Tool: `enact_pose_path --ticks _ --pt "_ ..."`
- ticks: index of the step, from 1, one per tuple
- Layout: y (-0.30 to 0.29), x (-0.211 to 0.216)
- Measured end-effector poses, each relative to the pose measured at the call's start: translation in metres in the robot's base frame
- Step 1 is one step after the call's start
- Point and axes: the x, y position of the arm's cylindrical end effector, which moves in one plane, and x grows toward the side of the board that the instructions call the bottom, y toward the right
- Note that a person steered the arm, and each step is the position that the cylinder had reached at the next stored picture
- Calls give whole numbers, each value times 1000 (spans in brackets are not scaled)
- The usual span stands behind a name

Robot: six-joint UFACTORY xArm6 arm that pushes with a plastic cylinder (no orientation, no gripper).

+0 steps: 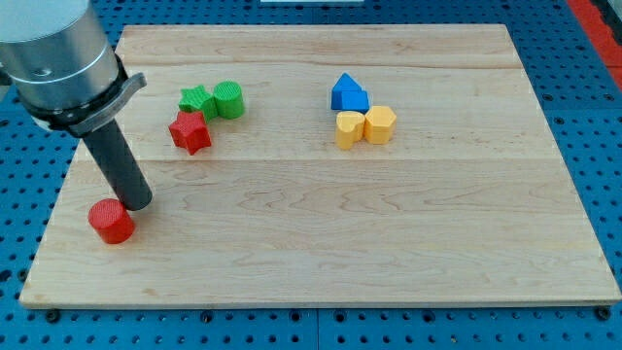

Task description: Move the arm to the top of the green circle

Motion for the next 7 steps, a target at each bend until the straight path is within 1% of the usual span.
enact_pose_path --ticks 2,3,4,5,6,7 --pt "-17 6" --pt "23 -1" --pt "98 -18" --pt "135 -68" --pt "165 -135" --pt "168 -189"
